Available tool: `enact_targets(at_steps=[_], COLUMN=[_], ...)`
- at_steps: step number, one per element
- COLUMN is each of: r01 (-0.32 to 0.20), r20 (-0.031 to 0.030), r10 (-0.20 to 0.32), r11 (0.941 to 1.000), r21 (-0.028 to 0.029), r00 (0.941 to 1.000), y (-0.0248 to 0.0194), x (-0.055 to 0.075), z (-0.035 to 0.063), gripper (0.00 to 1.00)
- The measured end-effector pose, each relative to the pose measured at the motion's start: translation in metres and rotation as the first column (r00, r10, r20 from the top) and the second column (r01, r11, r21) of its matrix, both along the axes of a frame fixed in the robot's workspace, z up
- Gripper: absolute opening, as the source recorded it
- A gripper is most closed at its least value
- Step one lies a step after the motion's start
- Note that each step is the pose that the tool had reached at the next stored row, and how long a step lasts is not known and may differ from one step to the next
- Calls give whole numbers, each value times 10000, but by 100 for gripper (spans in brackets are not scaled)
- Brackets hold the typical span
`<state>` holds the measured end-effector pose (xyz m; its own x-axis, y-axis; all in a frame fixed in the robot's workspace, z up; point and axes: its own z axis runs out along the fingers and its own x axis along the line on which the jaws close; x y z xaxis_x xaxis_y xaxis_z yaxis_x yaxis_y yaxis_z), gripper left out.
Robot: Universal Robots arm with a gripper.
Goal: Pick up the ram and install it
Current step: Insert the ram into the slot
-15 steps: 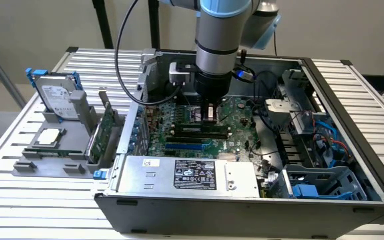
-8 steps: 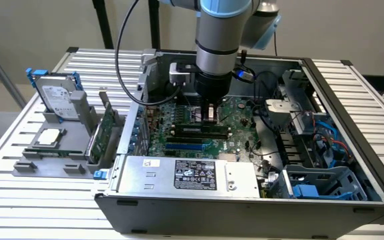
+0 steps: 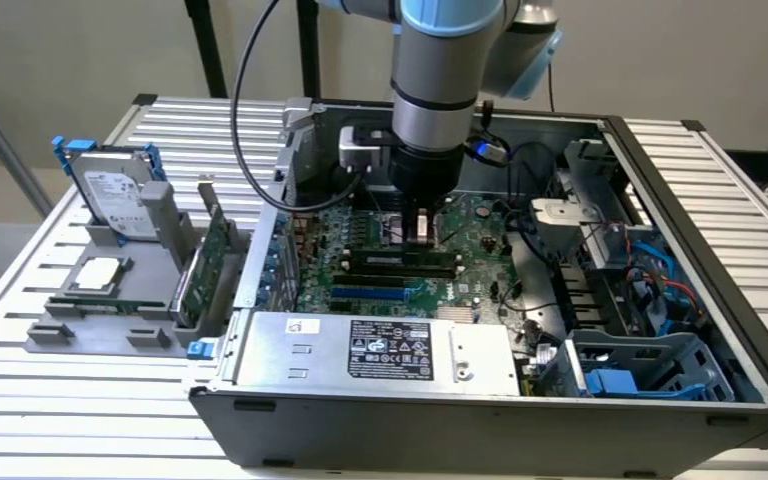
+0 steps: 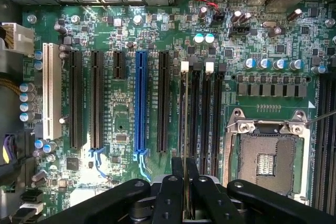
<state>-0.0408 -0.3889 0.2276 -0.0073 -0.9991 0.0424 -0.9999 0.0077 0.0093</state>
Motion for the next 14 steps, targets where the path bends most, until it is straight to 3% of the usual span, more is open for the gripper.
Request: enact_targets(at_steps=[14], r01=[-1], r20=[0], r10=[1], r11=[10000], r21=[-3], r00=[10000], y=[0], x=[0], z=[-43], gripper=[0])
